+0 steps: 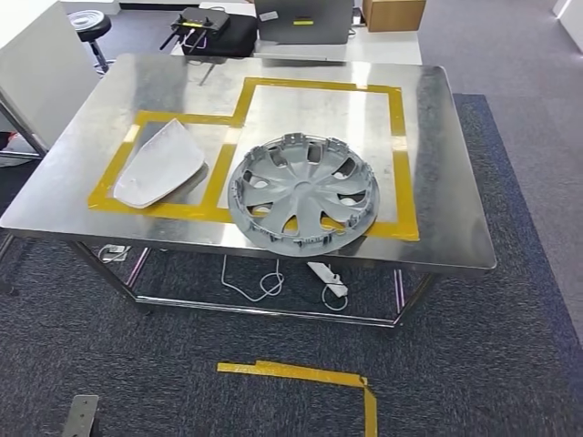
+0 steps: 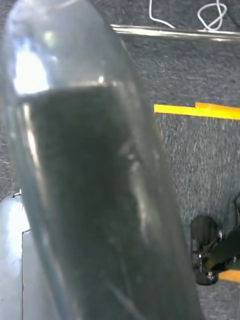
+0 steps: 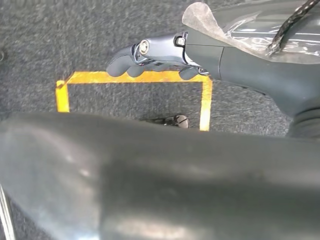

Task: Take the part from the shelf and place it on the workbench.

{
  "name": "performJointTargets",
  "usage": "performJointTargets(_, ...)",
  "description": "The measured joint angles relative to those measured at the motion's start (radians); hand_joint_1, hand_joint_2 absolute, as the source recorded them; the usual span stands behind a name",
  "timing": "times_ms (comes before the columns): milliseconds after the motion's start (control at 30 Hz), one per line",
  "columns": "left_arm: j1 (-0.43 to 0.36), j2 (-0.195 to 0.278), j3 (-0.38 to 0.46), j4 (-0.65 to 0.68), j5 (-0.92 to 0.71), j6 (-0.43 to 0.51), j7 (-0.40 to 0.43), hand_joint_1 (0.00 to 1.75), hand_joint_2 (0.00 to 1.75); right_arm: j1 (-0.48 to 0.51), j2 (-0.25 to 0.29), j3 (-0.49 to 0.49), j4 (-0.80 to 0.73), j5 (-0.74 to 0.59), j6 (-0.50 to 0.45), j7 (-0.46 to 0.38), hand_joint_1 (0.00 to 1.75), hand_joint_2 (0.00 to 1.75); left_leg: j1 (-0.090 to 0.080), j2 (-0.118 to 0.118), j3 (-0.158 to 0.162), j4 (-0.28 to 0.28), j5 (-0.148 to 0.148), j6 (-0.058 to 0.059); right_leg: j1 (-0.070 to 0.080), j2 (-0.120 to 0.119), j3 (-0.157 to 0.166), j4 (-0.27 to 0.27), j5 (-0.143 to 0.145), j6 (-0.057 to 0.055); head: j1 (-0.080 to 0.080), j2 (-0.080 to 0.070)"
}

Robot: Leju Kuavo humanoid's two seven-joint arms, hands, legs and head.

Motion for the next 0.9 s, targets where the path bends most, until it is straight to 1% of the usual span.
performJointTargets(33, -0.005, 0.000, 0.001, 0.010, -0.007, 0.000, -0.002, 0.00, 0.00, -0.001, 0.000, -0.001, 0.000, 0.005, 0.002, -0.004, 0.00, 0.00, -0.003, -0.005, 0.027, -0.048, -0.007, 0.004, -0.001, 0.002, -0.006, 0.000, 0.010, 0.006, 0.000, 0.000)
performJointTargets(67, -0.010, 0.000, 0.001, 0.022, -0.013, 0.000, -0.004, 0.00, 0.00, -0.002, 0.000, -0.004, 0.000, 0.010, 0.005, -0.008, 0.00, 0.00, -0.008, -0.007, 0.034, -0.069, -0.010, 0.008, -0.002, 0.003, -0.009, -0.001, 0.020, 0.013, -0.001, 0.000)
performJointTargets(100, -0.013, 0.000, 0.002, 0.034, -0.018, -0.001, -0.006, 0.00, 0.00, -0.004, 0.000, -0.007, 0.001, 0.014, 0.007, -0.013, 0.00, 0.00, -0.010, -0.004, 0.027, -0.071, -0.003, 0.013, -0.004, 0.004, -0.014, -0.004, 0.031, 0.020, -0.002, 0.000)
performJointTargets(133, -0.016, 0.000, 0.002, 0.047, -0.023, -0.002, -0.009, 0.00, 0.00, -0.006, 0.000, -0.010, 0.003, 0.017, 0.009, -0.017, 0.00, 0.00, -0.011, 0.000, 0.016, -0.073, 0.008, 0.019, -0.006, 0.004, -0.020, -0.003, 0.031, 0.025, -0.004, 0.000)
performJointTargets(167, -0.020, 0.000, 0.002, 0.059, -0.028, -0.004, -0.013, 0.00, 0.00, -0.008, 0.000, -0.014, 0.004, 0.019, 0.010, -0.019, 0.00, 0.00, -0.011, 0.004, 0.002, -0.074, 0.021, 0.027, -0.007, 0.000, -0.029, 0.008, 0.011, 0.029, -0.003, 0.000)
performJointTargets(200, -0.022, 0.000, 0.002, 0.070, -0.032, -0.007, -0.017, 0.00, 0.00, -0.010, 0.000, -0.017, 0.006, 0.020, 0.011, -0.022, 0.00, 0.00, -0.010, 0.009, -0.014, -0.076, 0.035, 0.033, -0.008, -0.005, -0.042, 0.036, -0.030, 0.033, -0.001, 0.000)
performJointTargets(233, -0.024, 0.000, 0.002, 0.079, -0.034, -0.009, -0.020, 0.00, 0.00, -0.012, 0.000, -0.019, 0.007, 0.021, 0.012, -0.023, 0.00, 0.00, -0.010, 0.015, -0.030, -0.077, 0.049, 0.038, -0.009, -0.014, -0.054, 0.083, -0.090, 0.035, 0.001, 0.000)
performJointTargets(267, -0.025, 0.000, 0.002, 0.088, -0.036, -0.010, -0.021, 0.00, 0.00, -0.016, 0.000, -0.020, 0.009, 0.021, 0.013, -0.024, 0.00, 0.00, -0.012, 0.019, -0.048, -0.076, 0.062, 0.041, -0.009, -0.020, -0.064, 0.145, -0.149, 0.038, 0.004, 0.000)
performJointTargets(300, -0.026, 0.000, 0.002, 0.096, -0.039, -0.011, -0.023, 0.00, 0.00, -0.018, 0.000, -0.020, 0.010, 0.022, 0.013, -0.025, 0.00, 0.00, -0.014, 0.024, -0.065, -0.075, 0.075, 0.042, -0.009, -0.023, -0.072, 0.208, -0.189, 0.040, 0.005, 0.000)
performJointTargets(333, -0.027, 0.000, 0.002, 0.104, -0.042, -0.013, -0.025, 0.00, 0.00, -0.020, 0.000, -0.021, 0.011, 0.021, 0.014, -0.026, 0.00, 0.00, -0.015, 0.029, -0.084, -0.072, 0.088, 0.041, -0.009, -0.025, -0.068, 0.259, -0.198, 0.041, 0.005, 0.000)
performJointTargets(367, -0.029, 0.000, 0.001, 0.113, -0.046, -0.015, -0.028, 0.00, 0.00, -0.021, 0.000, -0.022, 0.012, 0.021, 0.015, -0.026, 0.00, 0.00, -0.017, 0.033, -0.104, -0.066, 0.100, 0.041, -0.009, -0.025, -0.054, 0.287, -0.180, 0.042, 0.005, 0.000)
performJointTargets(400, -0.031, 0.000, 0.000, 0.122, -0.051, -0.017, -0.031, 0.00, 0.00, -0.021, 0.000, -0.022, 0.013, 0.020, 0.015, -0.026, 0.00, 0.00, -0.017, 0.036, -0.124, -0.060, 0.111, 0.039, -0.008, -0.026, -0.027, 0.283, -0.145, 0.041, 0.005, 0.000)
performJointTargets(433, -0.033, 0.000, -0.001, 0.130, -0.055, -0.020, -0.034, 0.00, 0.00, -0.022, 0.000, -0.023, 0.014, 0.019, 0.015, -0.026, 0.00, 0.00, -0.018, 0.039, -0.145, -0.050, 0.121, 0.037, -0.007, -0.026, 0.020, 0.243, -0.113, 0.038, 0.005, 0.000)
performJointTargets(467, -0.035, -0.002, -0.003, 0.137, -0.057, -0.022, -0.036, 0.00, 0.00, -0.024, 0.000, -0.023, 0.014, 0.017, 0.015, -0.026, 0.00, 0.00, -0.019, 0.040, -0.161, -0.039, 0.129, 0.035, -0.006, -0.028, 0.083, 0.172, -0.101, 0.035, 0.005, 0.000)
performJointTargets(500, -0.036, -0.004, -0.005, 0.142, -0.058, -0.022, -0.037, 0.00, 0.00, -0.027, 0.000, -0.024, 0.014, 0.016, 0.014, -0.026, 0.00, 0.00, -0.020, 0.041, -0.175, -0.028, 0.136, 0.032, -0.005, -0.031, 0.148, 0.084, -0.110, 0.031, 0.004, 0.000)
performJointTargets(533, -0.037, -0.007, -0.007, 0.147, -0.058, -0.023, -0.038, 0.00, 0.00, -0.031, 0.000, -0.025, 0.014, 0.015, 0.013, -0.025, 0.00, 0.00, -0.021, 0.042, -0.187, -0.019, 0.144, 0.028, -0.003, -0.032, 0.199, 0.006, -0.131, 0.027, 0.004, 0.000)
performJointTargets(567, -0.038, -0.009, -0.008, 0.150, -0.059, -0.022, -0.039, 0.00, 0.00, -0.033, 0.000, -0.025, 0.015, 0.014, 0.012, -0.025, 0.00, 0.00, -0.022, 0.043, -0.195, -0.013, 0.154, 0.024, -0.001, -0.034, 0.226, -0.043, -0.148, 0.022, 0.004, 0.000)
performJointTargets(600, -0.038, -0.011, -0.009, 0.153, -0.060, -0.022, -0.038, 0.00, 0.00, -0.035, -0.001, -0.026, 0.015, 0.014, 0.011, -0.025, 0.00, 0.00, -0.021, 0.043, -0.201, -0.011, 0.165, 0.019, 0.000, -0.034, 0.231, -0.065, -0.155, 0.015, 0.004, 0.000)
performJointTargets(633, -0.037, -0.012, -0.009, 0.155, -0.062, -0.022, -0.036, 0.00, 0.00, -0.035, 0.000, -0.027, 0.016, 0.016, 0.011, -0.023, 0.00, 0.00, -0.020, 0.041, -0.207, -0.010, 0.172, 0.014, -0.002, -0.036, 0.221, -0.066, -0.151, 0.008, 0.005, 0.000)
performJointTargets(667, -0.034, -0.013, -0.010, 0.157, -0.066, -0.024, -0.031, 0.00, 0.00, -0.034, 0.000, -0.027, 0.017, 0.019, 0.011, -0.022, 0.00, 0.00, -0.019, 0.036, -0.213, -0.003, 0.162, 0.007, -0.004, -0.038, 0.211, -0.064, -0.141, 0.001, 0.004, 0.000)
performJointTargets(700, -0.031, -0.015, -0.011, 0.158, -0.073, -0.029, -0.024, 0.00, 0.00, -0.034, 0.000, -0.028, 0.017, 0.024, 0.010, -0.021, 0.00, 0.00, -0.017, 0.031, -0.220, 0.021, 0.129, 0.000, -0.006, -0.040, 0.199, -0.063, -0.129, -0.007, 0.003, 0.000)
performJointTargets(733, -0.028, -0.017, -0.015, 0.161, -0.084, -0.035, -0.019, 0.00, 0.00, -0.034, 0.000, -0.029, 0.018, 0.031, 0.008, -0.019, 0.00, 0.00, -0.013, 0.025, -0.230, 0.062, 0.079, -0.008, -0.008, -0.042, 0.186, -0.062, -0.118, -0.012, 0.002, 0.000)
performJointTargets(767, -0.024, -0.018, -0.021, 0.164, -0.096, -0.043, -0.015, 0.00, 0.00, -0.035, 0.000, -0.030, 0.019, 0.036, 0.004, -0.017, 0.00, 0.00, -0.009, 0.021, -0.241, 0.122, 0.022, -0.015, -0.007, -0.042, 0.170, -0.058, -0.107, -0.015, 0.000, 0.000)
performJointTargets(800, -0.021, -0.019, -0.030, 0.168, -0.108, -0.050, -0.012, 0.00, 0.00, -0.036, 0.000, -0.031, 0.020, 0.040, -0.003, -0.015, 0.00, 0.00, -0.005, 0.020, -0.250, 0.189, -0.024, -0.021, -0.007, -0.045, 0.153, -0.052, -0.097, -0.017, 0.000, 0.000)
performJointTargets(833, -0.019, -0.019, -0.039, 0.171, -0.113, -0.058, -0.010, 0.00, 0.00, -0.038, 0.000, -0.032, 0.022, 0.040, -0.010, -0.013, 0.00, 0.00, -0.001, 0.020, -0.252, 0.243, -0.045, -0.025, -0.007, -0.048, 0.135, -0.045, -0.088, -0.016, -0.001, 0.000)
performJointTargets(867, -0.016, -0.020, -0.048, 0.172, -0.110, -0.068, -0.006, 0.00, 0.00, -0.040, 0.000, -0.033, 0.024, 0.034, -0.019, -0.011, 0.00, 0.00, 0.002, 0.020, -0.243, 0.274, -0.042, -0.029, -0.007, -0.053, 0.116, -0.036, -0.080, -0.015, -0.001, 0.000)
performJointTargets(900, -0.013, -0.021, -0.054, 0.173, -0.101, -0.078, 0.000, 0.00, 0.00, -0.042, 0.000, -0.034, 0.025, 0.025, -0.028, -0.011, 0.00, 0.00, 0.006, 0.021, -0.220, 0.272, -0.019, -0.032, -0.008, -0.060, 0.097, -0.026, -0.074, -0.013, -0.001, 0.000)
